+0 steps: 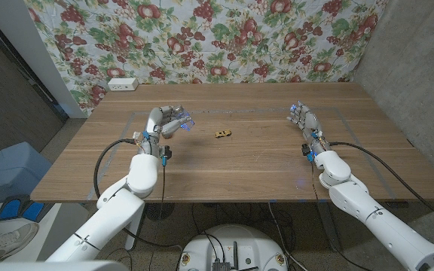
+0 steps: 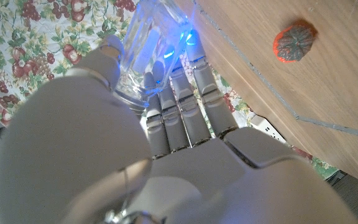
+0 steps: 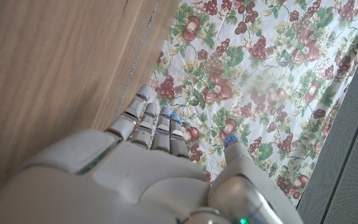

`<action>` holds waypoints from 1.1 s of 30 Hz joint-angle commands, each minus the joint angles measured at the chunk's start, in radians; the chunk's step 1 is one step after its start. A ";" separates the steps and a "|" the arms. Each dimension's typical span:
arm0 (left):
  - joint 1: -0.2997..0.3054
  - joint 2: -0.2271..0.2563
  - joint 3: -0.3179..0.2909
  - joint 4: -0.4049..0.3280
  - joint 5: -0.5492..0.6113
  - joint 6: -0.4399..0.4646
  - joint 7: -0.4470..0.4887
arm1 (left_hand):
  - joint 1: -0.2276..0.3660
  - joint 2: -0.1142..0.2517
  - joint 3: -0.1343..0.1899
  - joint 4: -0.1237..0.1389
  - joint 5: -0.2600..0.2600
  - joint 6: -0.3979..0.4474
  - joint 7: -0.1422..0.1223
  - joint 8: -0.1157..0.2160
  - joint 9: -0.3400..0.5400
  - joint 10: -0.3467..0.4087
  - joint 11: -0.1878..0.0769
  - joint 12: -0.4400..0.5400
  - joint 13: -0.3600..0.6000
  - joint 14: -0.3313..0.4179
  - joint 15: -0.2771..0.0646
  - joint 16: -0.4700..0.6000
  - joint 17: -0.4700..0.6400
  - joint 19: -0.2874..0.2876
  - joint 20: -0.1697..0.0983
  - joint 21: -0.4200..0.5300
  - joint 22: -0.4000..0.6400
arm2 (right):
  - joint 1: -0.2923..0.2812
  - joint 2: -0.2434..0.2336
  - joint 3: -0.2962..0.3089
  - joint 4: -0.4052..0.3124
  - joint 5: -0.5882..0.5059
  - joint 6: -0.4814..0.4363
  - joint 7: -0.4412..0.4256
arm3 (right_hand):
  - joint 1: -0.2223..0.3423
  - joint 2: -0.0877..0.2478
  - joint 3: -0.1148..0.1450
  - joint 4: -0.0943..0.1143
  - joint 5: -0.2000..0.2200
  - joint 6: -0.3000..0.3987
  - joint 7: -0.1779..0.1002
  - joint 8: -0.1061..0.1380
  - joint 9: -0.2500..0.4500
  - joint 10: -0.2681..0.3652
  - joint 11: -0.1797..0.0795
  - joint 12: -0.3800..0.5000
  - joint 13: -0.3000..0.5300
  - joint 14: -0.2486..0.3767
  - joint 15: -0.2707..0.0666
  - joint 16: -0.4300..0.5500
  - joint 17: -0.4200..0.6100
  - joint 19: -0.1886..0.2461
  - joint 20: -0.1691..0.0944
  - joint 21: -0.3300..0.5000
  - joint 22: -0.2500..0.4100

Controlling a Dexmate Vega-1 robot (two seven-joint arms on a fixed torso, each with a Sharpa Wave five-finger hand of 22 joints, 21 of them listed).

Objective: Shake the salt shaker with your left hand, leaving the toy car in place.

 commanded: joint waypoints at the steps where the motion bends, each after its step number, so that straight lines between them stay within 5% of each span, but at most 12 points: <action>1: -0.029 0.079 0.029 -0.056 -0.049 0.106 -0.022 | 0.202 0.203 0.007 0.001 0.007 0.107 -0.046 -0.002 0.003 0.060 -0.062 -0.004 0.003 0.125 -0.183 0.002 0.000 0.148 -0.215 0.052 0.052 | 0.007 0.004 -0.001 0.014 0.005 -0.001 0.008 | 0.005 0.014 -0.003 -0.002 0.001 0.007 0.000 0.000 0.002 0.004 0.001 -0.004 0.002 0.005 0.002 0.001 0.000 0.009 0.002 -0.002 0.003; 18: -0.023 0.086 0.037 0.000 -0.069 -0.011 0.031 | 0.202 0.204 0.005 0.003 0.007 0.104 -0.049 -0.007 0.004 0.057 -0.066 -0.007 0.003 0.125 -0.183 0.000 0.000 0.144 -0.217 0.064 0.051 | 0.024 0.001 -0.013 0.006 -0.012 -0.026 0.001 | 0.004 0.014 -0.003 -0.003 0.001 0.007 -0.001 -0.001 0.002 0.005 0.001 -0.004 0.002 0.006 0.003 0.001 -0.002 0.011 0.002 -0.010 0.003; 33: -0.022 0.001 0.028 0.125 -0.030 -0.277 0.137 | 0.199 0.206 0.003 0.004 0.007 0.100 -0.049 -0.010 0.004 0.048 -0.069 -0.011 0.003 0.124 -0.184 -0.003 -0.001 0.139 -0.220 0.074 0.050 | 0.028 0.012 -0.020 0.002 -0.018 -0.041 -0.019 | 0.004 0.015 -0.003 -0.003 0.001 0.007 -0.001 0.000 0.002 0.004 0.000 -0.004 0.002 0.005 0.002 0.001 -0.003 0.013 0.003 -0.017 0.004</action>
